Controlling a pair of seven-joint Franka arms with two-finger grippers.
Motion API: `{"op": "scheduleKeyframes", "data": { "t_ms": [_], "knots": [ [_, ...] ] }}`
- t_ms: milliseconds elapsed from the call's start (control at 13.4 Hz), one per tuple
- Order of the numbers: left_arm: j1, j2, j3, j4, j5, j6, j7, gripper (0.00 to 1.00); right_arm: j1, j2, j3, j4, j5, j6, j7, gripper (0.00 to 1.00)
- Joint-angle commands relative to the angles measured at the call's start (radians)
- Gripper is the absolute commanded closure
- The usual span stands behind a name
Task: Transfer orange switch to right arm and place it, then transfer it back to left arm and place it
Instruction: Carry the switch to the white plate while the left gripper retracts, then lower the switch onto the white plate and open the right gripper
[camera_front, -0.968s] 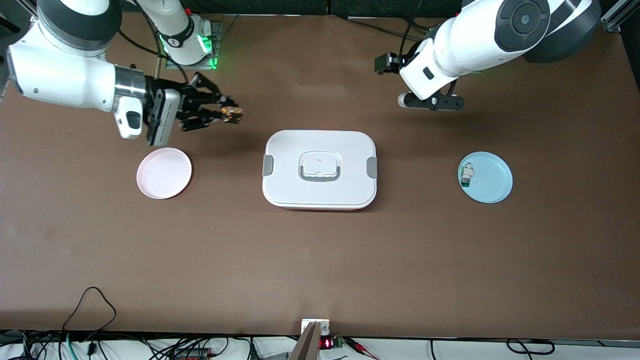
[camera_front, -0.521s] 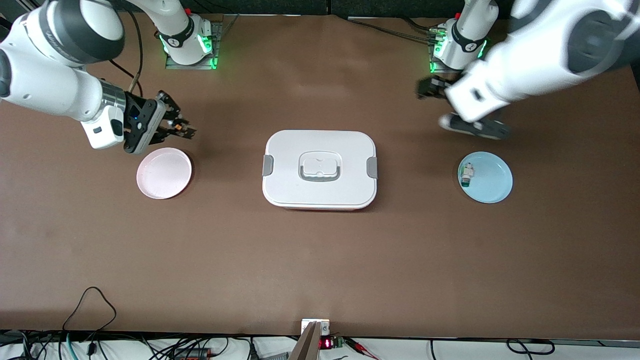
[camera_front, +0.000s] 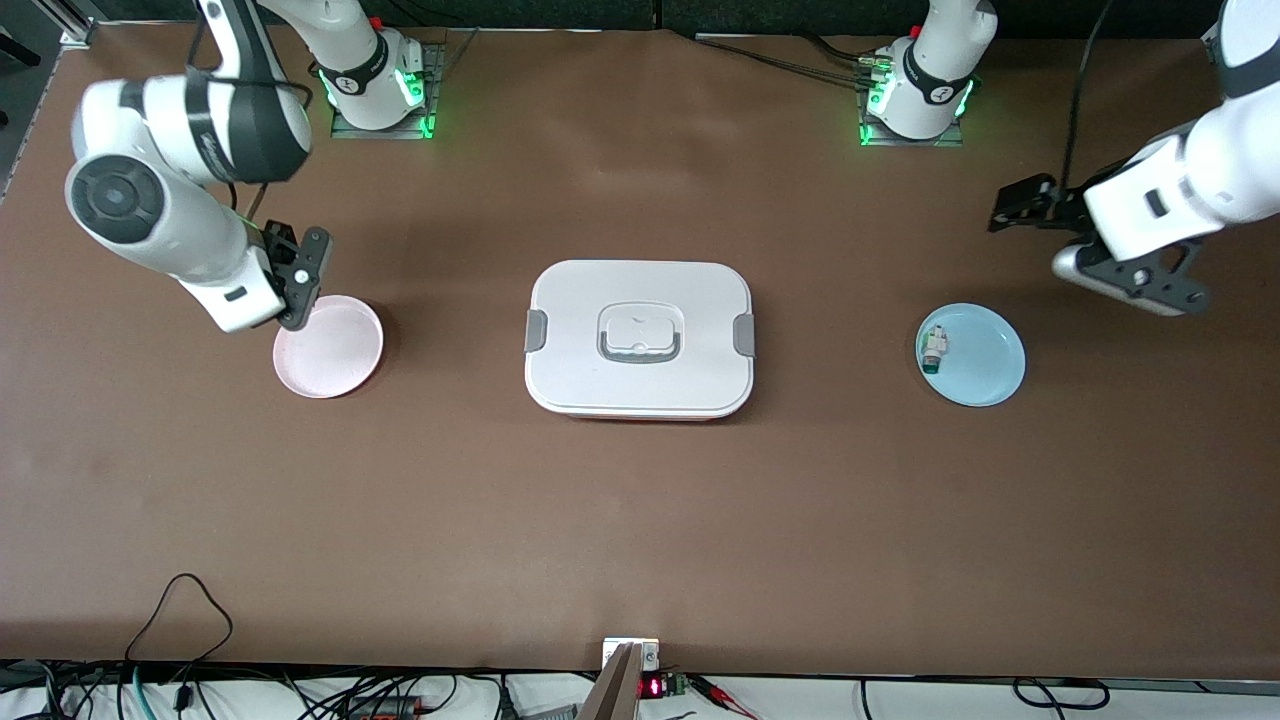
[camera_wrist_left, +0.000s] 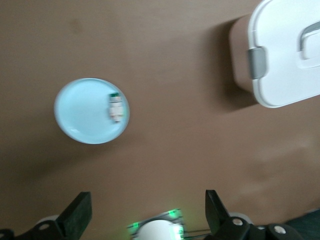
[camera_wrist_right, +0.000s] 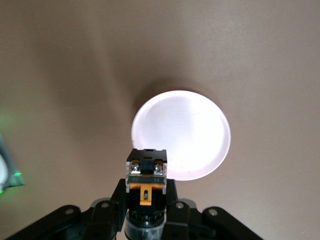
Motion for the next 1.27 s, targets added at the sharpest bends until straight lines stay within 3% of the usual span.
{"op": "scheduleKeyframes", "data": {
  "t_ms": [0, 298, 521, 670, 1043, 1192],
  "knots": [
    [-0.026, -0.043, 0.060, -0.021, 0.051, 0.001, 0.027, 0.00, -0.034, -0.010, 0.006, -0.108, -0.025, 0.137, -0.050, 0.71],
    [0.000, -0.077, 0.048, -0.023, 0.076, 0.027, 0.012, 0.00, -0.108, 0.010, 0.006, -0.215, -0.030, 0.332, -0.166, 0.71],
    [-0.009, -0.100, 0.042, -0.029, 0.062, 0.011, -0.183, 0.00, -0.126, 0.029, 0.008, -0.251, -0.030, 0.405, -0.221, 0.71],
    [-0.017, -0.110, 0.032, -0.026, 0.062, -0.028, -0.185, 0.00, -0.131, 0.045, 0.008, -0.266, -0.030, 0.444, -0.224, 0.71],
    [0.090, -0.112, -0.164, -0.011, 0.081, 0.011, -0.186, 0.00, -0.132, 0.083, 0.008, -0.300, -0.025, 0.510, -0.229, 0.71],
    [0.110, -0.111, -0.176, -0.011, 0.081, 0.021, -0.183, 0.00, -0.132, 0.095, 0.008, -0.315, -0.025, 0.542, -0.229, 0.71]
  ]
}}
